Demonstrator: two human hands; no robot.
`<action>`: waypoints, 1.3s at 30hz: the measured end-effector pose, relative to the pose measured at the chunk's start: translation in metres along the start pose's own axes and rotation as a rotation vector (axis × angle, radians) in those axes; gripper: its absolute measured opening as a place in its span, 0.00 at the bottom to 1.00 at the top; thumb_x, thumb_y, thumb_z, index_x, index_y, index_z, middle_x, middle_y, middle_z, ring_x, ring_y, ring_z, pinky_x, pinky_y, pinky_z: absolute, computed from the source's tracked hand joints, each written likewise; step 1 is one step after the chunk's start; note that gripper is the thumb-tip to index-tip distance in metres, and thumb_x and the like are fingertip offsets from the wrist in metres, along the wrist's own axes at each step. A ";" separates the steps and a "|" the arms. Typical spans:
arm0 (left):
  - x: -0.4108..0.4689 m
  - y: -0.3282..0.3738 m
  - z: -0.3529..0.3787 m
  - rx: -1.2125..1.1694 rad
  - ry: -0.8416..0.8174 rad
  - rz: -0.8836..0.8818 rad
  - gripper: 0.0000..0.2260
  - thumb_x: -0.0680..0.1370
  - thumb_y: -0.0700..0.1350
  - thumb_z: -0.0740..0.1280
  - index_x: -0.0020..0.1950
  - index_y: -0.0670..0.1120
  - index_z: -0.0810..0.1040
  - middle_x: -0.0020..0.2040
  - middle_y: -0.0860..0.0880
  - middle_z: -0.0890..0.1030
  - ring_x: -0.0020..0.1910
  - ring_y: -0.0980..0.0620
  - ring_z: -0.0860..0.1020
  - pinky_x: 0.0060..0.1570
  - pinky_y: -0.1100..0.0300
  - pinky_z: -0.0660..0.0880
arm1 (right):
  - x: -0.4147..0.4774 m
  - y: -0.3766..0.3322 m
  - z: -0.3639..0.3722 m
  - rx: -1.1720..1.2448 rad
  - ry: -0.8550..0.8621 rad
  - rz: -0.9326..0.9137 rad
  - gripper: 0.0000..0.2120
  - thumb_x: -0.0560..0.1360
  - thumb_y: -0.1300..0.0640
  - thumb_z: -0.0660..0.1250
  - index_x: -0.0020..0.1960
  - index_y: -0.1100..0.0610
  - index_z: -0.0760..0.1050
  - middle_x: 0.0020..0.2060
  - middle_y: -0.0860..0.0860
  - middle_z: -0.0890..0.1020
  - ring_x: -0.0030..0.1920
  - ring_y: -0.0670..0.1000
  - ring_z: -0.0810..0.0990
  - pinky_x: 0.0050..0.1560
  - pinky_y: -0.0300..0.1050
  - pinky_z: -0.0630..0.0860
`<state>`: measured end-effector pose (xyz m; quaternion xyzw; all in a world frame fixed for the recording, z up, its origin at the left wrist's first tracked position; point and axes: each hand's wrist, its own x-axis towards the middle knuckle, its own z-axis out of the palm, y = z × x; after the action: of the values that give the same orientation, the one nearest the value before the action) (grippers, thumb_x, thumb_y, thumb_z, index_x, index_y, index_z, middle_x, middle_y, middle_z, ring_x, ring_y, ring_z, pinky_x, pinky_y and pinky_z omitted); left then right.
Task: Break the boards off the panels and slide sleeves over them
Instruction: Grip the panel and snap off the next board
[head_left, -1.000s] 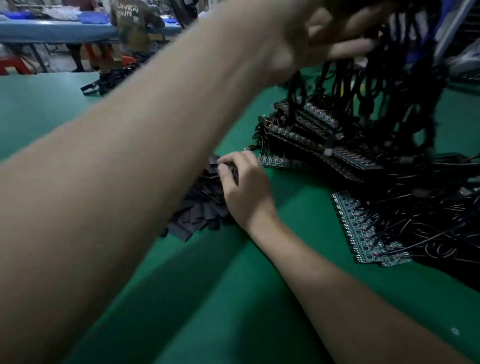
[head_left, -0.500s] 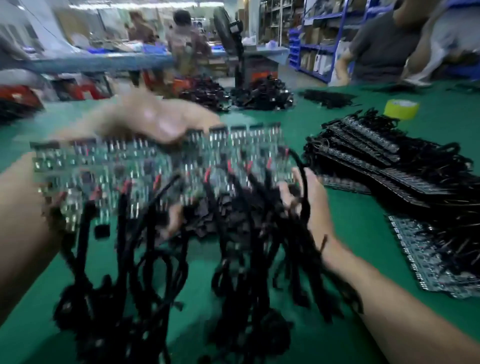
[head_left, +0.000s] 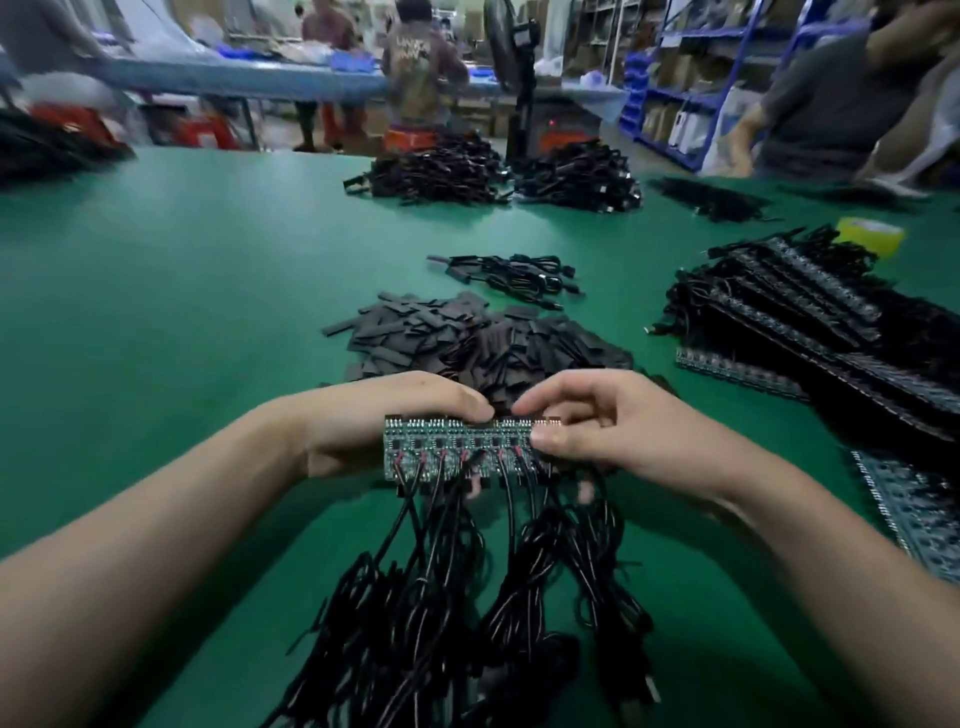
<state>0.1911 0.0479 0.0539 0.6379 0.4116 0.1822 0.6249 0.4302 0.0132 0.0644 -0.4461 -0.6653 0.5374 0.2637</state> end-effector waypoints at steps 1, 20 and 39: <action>-0.004 -0.004 -0.001 -0.030 -0.038 0.004 0.13 0.75 0.57 0.73 0.47 0.48 0.83 0.47 0.46 0.84 0.45 0.49 0.82 0.55 0.52 0.80 | 0.002 0.009 0.000 0.005 0.001 0.005 0.08 0.76 0.59 0.74 0.55 0.54 0.84 0.42 0.51 0.84 0.36 0.44 0.80 0.30 0.41 0.79; -0.005 -0.029 0.008 -0.180 0.062 0.293 0.03 0.73 0.45 0.73 0.42 0.49 0.87 0.35 0.47 0.85 0.34 0.54 0.84 0.37 0.62 0.81 | -0.001 -0.017 0.021 -0.621 0.140 -0.092 0.11 0.73 0.38 0.66 0.47 0.44 0.81 0.40 0.40 0.84 0.39 0.40 0.81 0.44 0.47 0.78; -0.005 -0.023 0.019 -0.247 0.106 0.261 0.03 0.67 0.43 0.73 0.32 0.47 0.83 0.28 0.48 0.81 0.26 0.57 0.79 0.31 0.69 0.75 | 0.007 0.014 0.031 -0.364 0.205 -0.172 0.08 0.76 0.42 0.71 0.44 0.45 0.81 0.38 0.44 0.83 0.39 0.43 0.80 0.45 0.53 0.78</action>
<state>0.1956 0.0295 0.0303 0.5938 0.3320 0.3443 0.6470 0.4051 0.0048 0.0412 -0.4800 -0.7568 0.3357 0.2899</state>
